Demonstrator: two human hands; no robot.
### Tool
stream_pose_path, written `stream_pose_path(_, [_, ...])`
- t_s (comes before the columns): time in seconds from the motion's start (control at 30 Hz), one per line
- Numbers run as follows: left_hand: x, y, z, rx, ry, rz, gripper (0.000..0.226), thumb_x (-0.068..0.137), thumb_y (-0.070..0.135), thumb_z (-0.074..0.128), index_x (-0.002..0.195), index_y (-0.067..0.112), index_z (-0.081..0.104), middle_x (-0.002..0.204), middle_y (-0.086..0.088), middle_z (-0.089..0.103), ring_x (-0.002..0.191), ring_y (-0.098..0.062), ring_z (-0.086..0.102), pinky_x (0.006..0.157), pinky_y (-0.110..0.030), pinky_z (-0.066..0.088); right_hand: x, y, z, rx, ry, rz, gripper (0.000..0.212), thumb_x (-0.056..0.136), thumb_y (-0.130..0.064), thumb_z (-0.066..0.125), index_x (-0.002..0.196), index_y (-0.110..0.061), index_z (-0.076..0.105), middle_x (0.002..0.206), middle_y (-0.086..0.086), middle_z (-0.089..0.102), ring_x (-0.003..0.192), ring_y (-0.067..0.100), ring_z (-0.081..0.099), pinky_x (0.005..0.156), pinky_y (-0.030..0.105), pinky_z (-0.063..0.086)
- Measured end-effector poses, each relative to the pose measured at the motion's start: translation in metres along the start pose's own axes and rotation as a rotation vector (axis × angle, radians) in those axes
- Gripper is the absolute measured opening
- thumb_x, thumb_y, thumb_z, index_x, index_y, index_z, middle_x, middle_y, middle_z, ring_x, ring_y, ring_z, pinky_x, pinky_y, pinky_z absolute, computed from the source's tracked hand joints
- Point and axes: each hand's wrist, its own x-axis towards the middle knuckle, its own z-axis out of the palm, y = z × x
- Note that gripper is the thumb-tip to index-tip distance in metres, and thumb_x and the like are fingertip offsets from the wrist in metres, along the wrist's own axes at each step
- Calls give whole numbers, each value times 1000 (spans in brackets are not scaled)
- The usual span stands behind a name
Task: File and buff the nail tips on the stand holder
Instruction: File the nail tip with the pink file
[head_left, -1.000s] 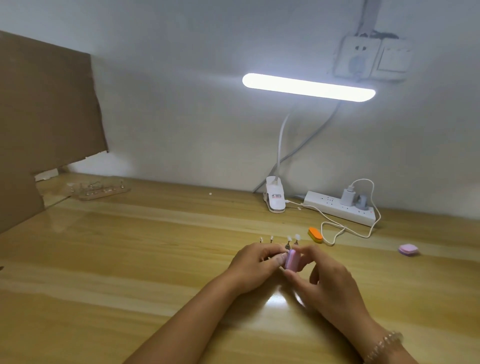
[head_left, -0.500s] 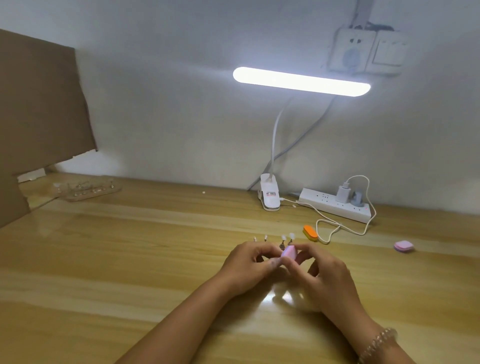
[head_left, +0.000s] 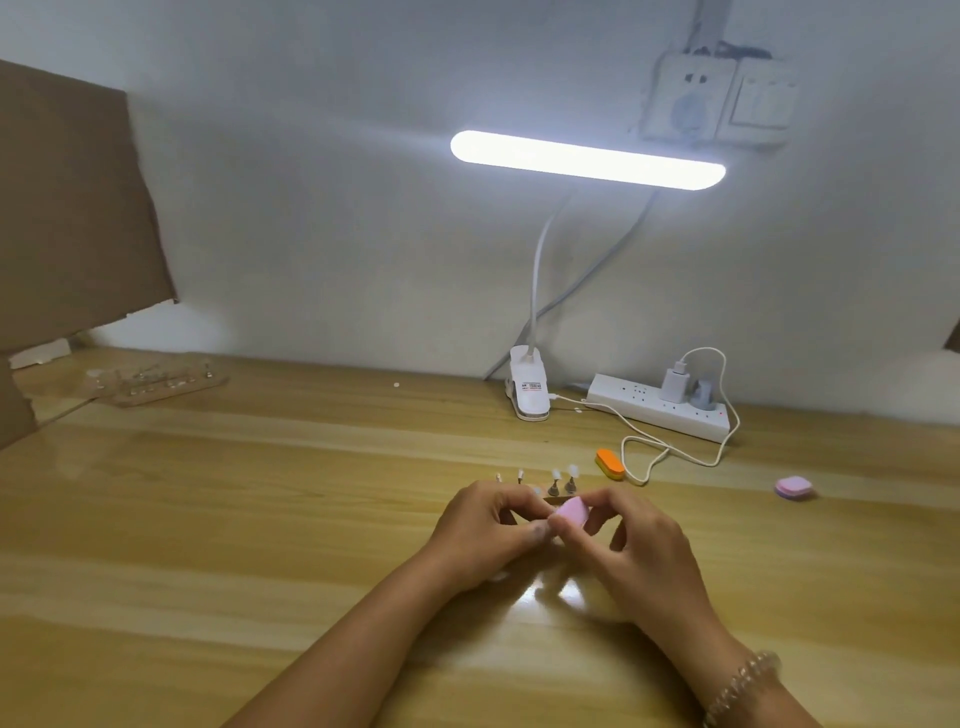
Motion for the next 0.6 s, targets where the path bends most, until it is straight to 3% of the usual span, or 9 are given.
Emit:
stream_pose_path(0.13, [1,-1,0,1,23,22,25,84,20,75,77,44,75,67,17,68,49,1,45,53,-17,37,-3,-1,1,-39,-28,-45,35,70,-65,65,84,-34,58,80,-18,61,64,6,54,56,27,45])
stream_pose_path(0.23, [2,-2,0,6,40,28,25,85,21,76,77,44,74,62,24,65,49,3,45,53,-15,37,-2,-1,1,7,-10,12,32,70,-62,69,82,-34,58,80,-19,64,64,6,55,58,29,47])
stream_pose_path(0.4, [2,-4,-1,14,35,13,24,85,22,76,76,44,75,54,20,60,47,2,44,48,-16,36,-2,-1,1,-9,-53,0,32,71,-62,69,81,-34,59,81,-20,65,65,3,55,57,25,43])
stream_pose_path(0.53, [2,-6,0,29,12,21,16,84,26,75,82,42,77,75,6,73,49,-2,40,50,-21,37,-1,0,1,-36,7,-4,30,72,-56,72,84,-34,57,81,-19,62,66,1,54,57,25,43])
stream_pose_path(0.6, [1,-6,1,29,-3,37,13,83,27,75,84,40,79,56,15,60,47,-3,35,50,-21,31,-2,-2,1,-36,-42,-52,32,73,-52,76,86,-32,55,82,-17,60,67,1,53,55,21,40])
